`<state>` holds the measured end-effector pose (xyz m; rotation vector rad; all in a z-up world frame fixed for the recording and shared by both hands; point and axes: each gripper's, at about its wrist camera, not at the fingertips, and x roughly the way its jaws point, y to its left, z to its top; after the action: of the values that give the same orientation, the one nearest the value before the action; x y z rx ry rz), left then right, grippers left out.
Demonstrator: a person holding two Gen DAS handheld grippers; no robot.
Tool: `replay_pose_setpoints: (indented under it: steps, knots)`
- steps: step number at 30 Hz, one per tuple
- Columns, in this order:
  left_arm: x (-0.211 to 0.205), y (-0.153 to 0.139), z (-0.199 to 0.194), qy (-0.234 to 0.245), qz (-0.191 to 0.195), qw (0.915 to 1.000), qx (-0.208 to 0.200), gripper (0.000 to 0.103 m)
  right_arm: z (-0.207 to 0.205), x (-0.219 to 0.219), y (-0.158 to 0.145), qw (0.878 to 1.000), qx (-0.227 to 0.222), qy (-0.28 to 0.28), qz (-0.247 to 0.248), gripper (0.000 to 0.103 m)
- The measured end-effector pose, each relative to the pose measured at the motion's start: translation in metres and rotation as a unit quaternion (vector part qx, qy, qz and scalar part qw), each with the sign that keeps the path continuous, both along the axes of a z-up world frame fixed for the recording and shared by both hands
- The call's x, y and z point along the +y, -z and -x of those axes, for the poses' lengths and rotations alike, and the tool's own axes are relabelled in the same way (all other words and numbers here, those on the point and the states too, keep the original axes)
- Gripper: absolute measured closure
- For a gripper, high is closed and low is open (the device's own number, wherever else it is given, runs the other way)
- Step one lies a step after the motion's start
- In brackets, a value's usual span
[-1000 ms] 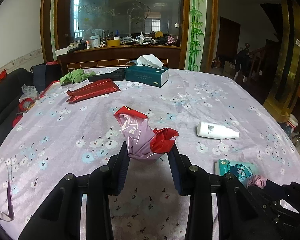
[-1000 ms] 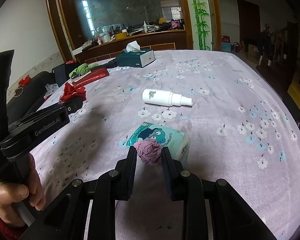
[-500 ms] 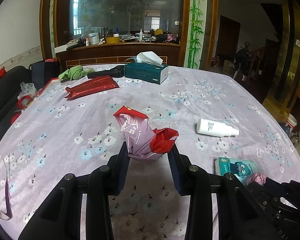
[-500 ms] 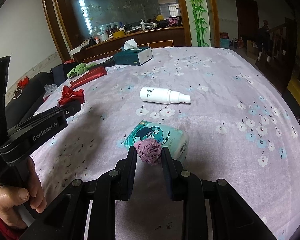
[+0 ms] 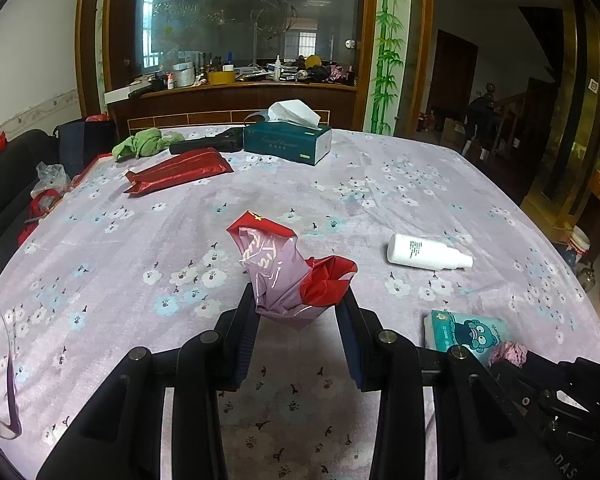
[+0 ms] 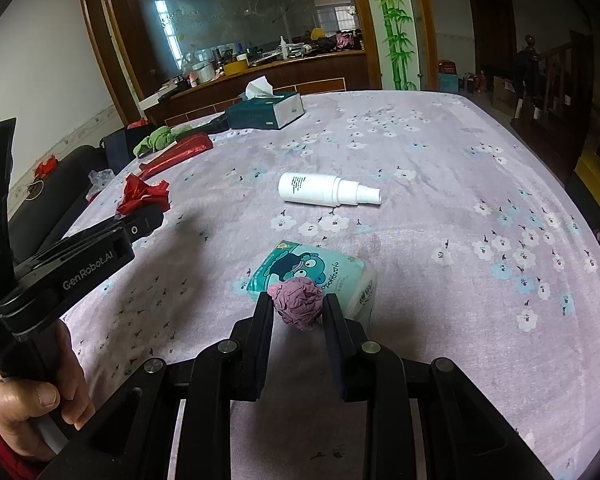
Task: Collect trash
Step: 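Hold the pink tissue in the right tool while the left tool holds the wrapper, then carry the red and pink wrapper with the left tool toward the basket while the right tool carries the tissue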
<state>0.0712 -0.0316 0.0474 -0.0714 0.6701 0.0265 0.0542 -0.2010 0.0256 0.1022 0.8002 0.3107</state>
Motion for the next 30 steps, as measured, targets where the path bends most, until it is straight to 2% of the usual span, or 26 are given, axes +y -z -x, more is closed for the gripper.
replay_pose_setpoints:
  steps: [4,7,9,14,18,22,30]
  knots:
    - [-0.001,0.000,0.000,0.001,-0.002,1.0000,-0.003,0.067,0.002,-0.002,-0.003,1.000,-0.008,0.006,0.003,0.077]
    - [-0.006,-0.001,0.001,0.014,0.004,0.9999,-0.003,0.067,0.005,-0.005,-0.007,1.000,-0.018,0.013,0.004,0.077]
    - [-0.012,-0.004,0.003,0.029,-0.005,0.9995,-0.008,0.067,0.004,-0.005,-0.009,1.000,-0.023,0.017,0.011,0.077]
    - [-0.025,-0.010,0.010,0.057,-0.007,0.9983,-0.003,0.067,0.008,-0.012,-0.012,0.999,-0.010,0.031,0.008,0.077]
    - [-0.031,-0.013,0.029,0.068,-0.018,0.9975,0.000,0.067,0.032,-0.024,-0.019,0.999,-0.012,0.042,0.008,0.077]
    - [-0.029,-0.014,0.048,0.068,0.003,0.9976,0.010,0.067,0.051,-0.032,-0.025,0.999,-0.017,0.047,-0.001,0.076]
    - [-0.041,-0.030,0.098,0.075,0.023,0.9969,-0.005,0.067,0.087,-0.042,-0.033,0.998,-0.023,0.046,-0.030,0.076]
